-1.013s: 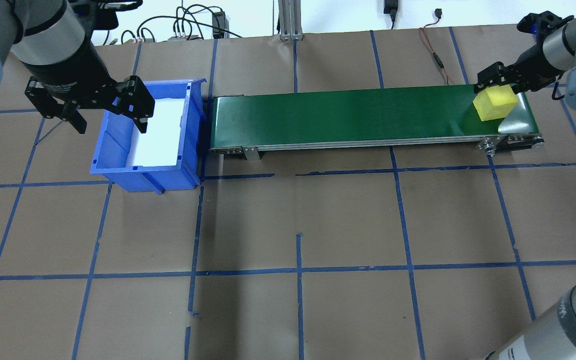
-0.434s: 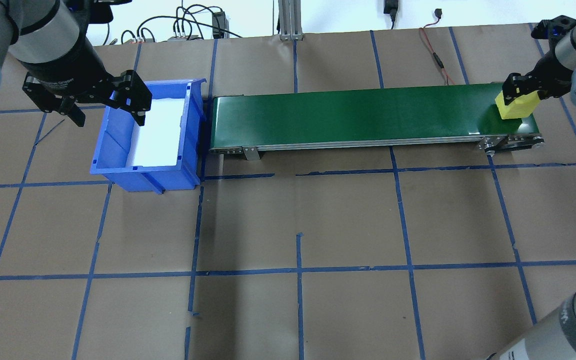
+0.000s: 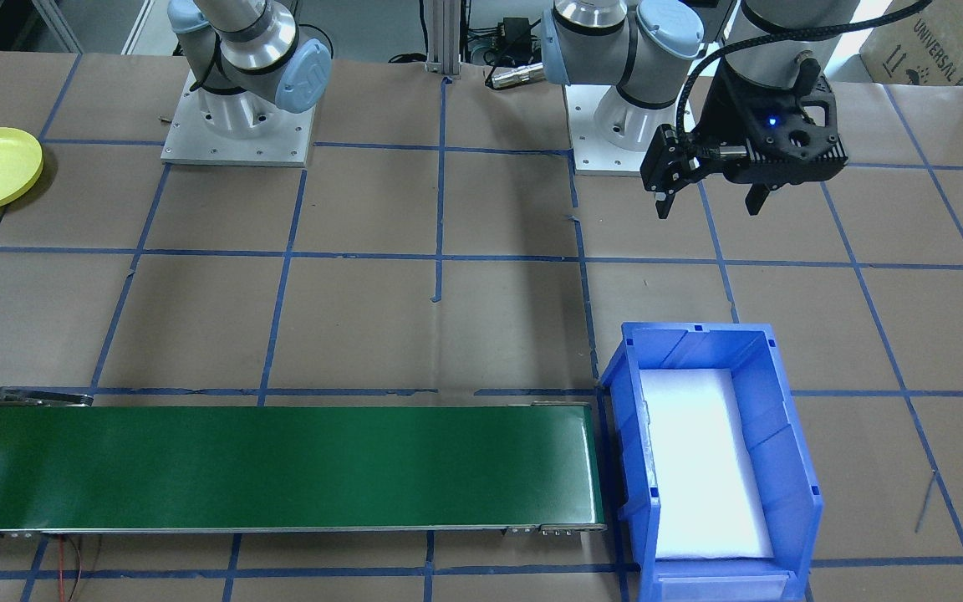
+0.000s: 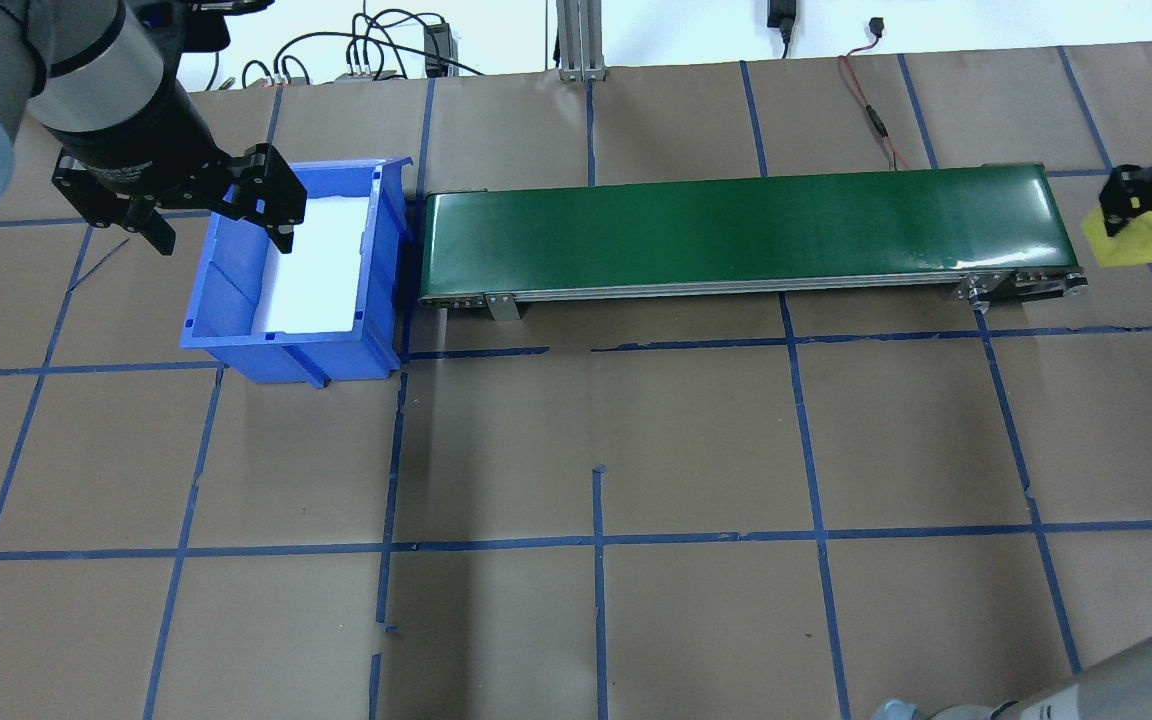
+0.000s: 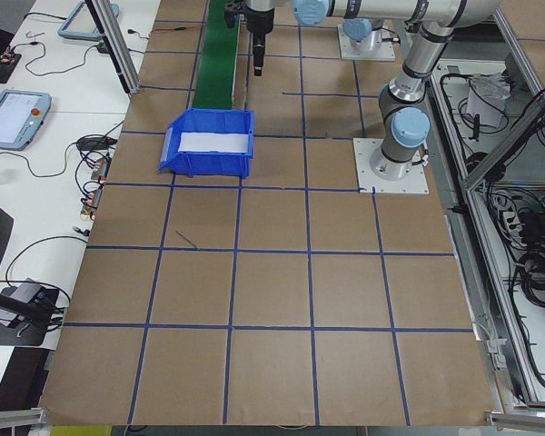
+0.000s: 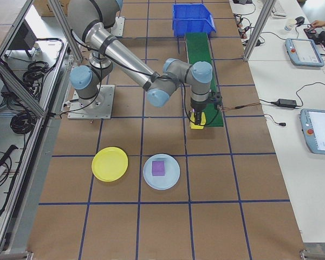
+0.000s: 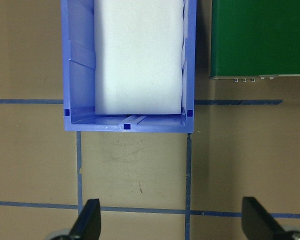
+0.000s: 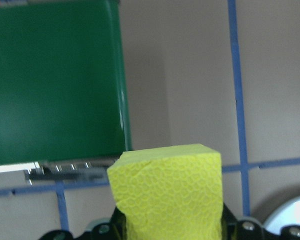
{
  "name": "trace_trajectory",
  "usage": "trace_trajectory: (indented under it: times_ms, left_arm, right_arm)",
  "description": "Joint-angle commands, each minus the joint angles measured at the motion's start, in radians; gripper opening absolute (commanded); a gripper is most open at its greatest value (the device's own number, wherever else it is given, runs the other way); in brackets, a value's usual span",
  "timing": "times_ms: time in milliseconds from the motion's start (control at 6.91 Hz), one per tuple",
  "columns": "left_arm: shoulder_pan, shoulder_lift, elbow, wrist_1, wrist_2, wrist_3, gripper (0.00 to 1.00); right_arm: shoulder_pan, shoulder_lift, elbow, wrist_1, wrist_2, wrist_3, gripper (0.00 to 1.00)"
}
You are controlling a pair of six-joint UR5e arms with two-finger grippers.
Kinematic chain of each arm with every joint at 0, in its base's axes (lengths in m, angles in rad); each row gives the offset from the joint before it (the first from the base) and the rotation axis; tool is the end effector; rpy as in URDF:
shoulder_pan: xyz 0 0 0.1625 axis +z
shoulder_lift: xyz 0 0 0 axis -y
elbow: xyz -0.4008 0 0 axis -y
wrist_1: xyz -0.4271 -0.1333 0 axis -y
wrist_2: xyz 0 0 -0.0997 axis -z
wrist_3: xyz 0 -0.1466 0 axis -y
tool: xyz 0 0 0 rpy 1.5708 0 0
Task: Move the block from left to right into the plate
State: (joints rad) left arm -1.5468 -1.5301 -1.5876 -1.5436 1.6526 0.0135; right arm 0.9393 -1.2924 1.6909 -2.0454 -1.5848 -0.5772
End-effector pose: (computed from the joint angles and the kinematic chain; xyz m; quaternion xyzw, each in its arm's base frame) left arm -0.1089 -0.5205 0.4323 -0.0063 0.9988 -0.0248 0.0413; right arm -0.2567 -0.5733 0.2436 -0.0274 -0.9989 0.0273 0.0274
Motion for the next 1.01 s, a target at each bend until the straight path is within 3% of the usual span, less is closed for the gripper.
trace_trajectory:
  times_ms: [0, 145, 289, 434, 579, 868]
  left_arm:
    - [-0.003, -0.002, -0.002, 0.000, 0.001, -0.001, 1.00]
    - [-0.012, -0.004, -0.002, -0.012, 0.007, -0.003, 1.00]
    - [-0.016, -0.004, 0.001, -0.015, 0.013, -0.003, 1.00]
    - [-0.015, -0.004, 0.000, -0.016, 0.013, -0.006, 1.00]
    - [-0.016, -0.004, 0.000, -0.016, 0.013, -0.004, 1.00]
    - [-0.019, -0.001, -0.003, -0.018, 0.012, 0.000, 1.00]
  right_arm:
    - [-0.236, -0.253, 0.222, 0.097, -0.023, -0.254, 0.11]
    - [-0.291, -0.325, 0.321, 0.073, -0.105, -0.262, 0.11]
    - [-0.357, -0.321, 0.378, 0.077, -0.172, -0.263, 0.11]
    - [-0.475, -0.324, 0.426, 0.079, -0.203, -0.268, 0.11]
    - [-0.564, -0.320, 0.458, 0.062, -0.199, -0.326, 0.10]
    - [-0.736, -0.259, 0.463, -0.072, -0.201, -0.488, 0.16]
